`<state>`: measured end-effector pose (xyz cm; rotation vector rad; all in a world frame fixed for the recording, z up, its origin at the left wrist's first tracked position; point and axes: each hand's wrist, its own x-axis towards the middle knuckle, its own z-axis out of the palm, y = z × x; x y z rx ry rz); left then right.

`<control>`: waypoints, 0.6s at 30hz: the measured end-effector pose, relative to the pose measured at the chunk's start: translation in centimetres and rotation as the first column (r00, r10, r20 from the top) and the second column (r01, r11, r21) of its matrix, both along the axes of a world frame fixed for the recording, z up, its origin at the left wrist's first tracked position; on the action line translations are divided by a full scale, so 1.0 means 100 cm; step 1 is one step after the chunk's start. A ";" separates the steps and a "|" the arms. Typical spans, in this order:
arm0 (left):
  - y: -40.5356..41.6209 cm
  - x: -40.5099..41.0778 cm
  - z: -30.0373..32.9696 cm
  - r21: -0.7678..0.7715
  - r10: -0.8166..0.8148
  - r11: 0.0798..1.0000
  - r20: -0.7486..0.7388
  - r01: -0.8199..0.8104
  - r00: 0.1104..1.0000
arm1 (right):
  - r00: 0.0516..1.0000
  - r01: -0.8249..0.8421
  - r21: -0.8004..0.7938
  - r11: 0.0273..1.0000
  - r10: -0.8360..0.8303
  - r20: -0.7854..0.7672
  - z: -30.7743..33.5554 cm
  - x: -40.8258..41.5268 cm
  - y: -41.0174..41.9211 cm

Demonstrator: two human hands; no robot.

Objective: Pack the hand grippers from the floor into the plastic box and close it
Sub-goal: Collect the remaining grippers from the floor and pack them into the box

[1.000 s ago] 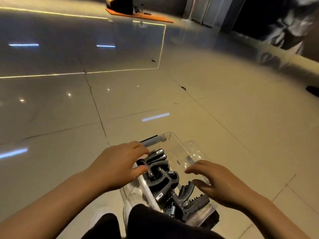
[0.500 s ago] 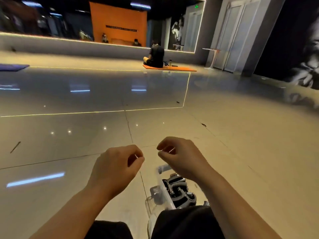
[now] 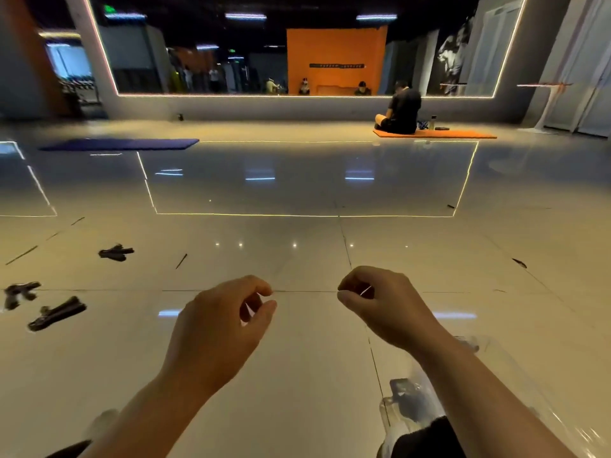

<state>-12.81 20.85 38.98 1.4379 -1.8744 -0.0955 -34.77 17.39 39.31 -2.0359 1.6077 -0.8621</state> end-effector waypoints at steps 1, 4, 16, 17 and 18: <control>-0.002 0.018 -0.005 0.009 0.041 0.999 -0.005 -0.041 0.999 | 0.999 -0.023 0.005 1.000 0.023 0.034 0.001 0.014 -0.007; -0.004 0.077 -0.025 0.058 0.167 0.985 -0.028 -0.166 0.985 | 0.984 -0.104 0.033 0.994 0.098 0.152 0.000 0.068 -0.024; 0.009 0.261 -0.018 0.163 0.373 0.911 0.069 -0.380 0.925 | 0.842 -0.470 0.076 0.880 0.420 0.340 0.002 0.300 -0.052; 0.009 0.277 -0.017 0.165 0.397 0.902 0.042 -0.398 0.917 | 0.835 -0.495 0.063 0.867 0.454 0.311 0.008 0.314 -0.054; 0.010 0.294 -0.016 0.157 0.421 0.895 0.017 -0.418 0.907 | 0.833 -0.511 0.056 0.858 0.478 0.278 0.014 0.326 -0.056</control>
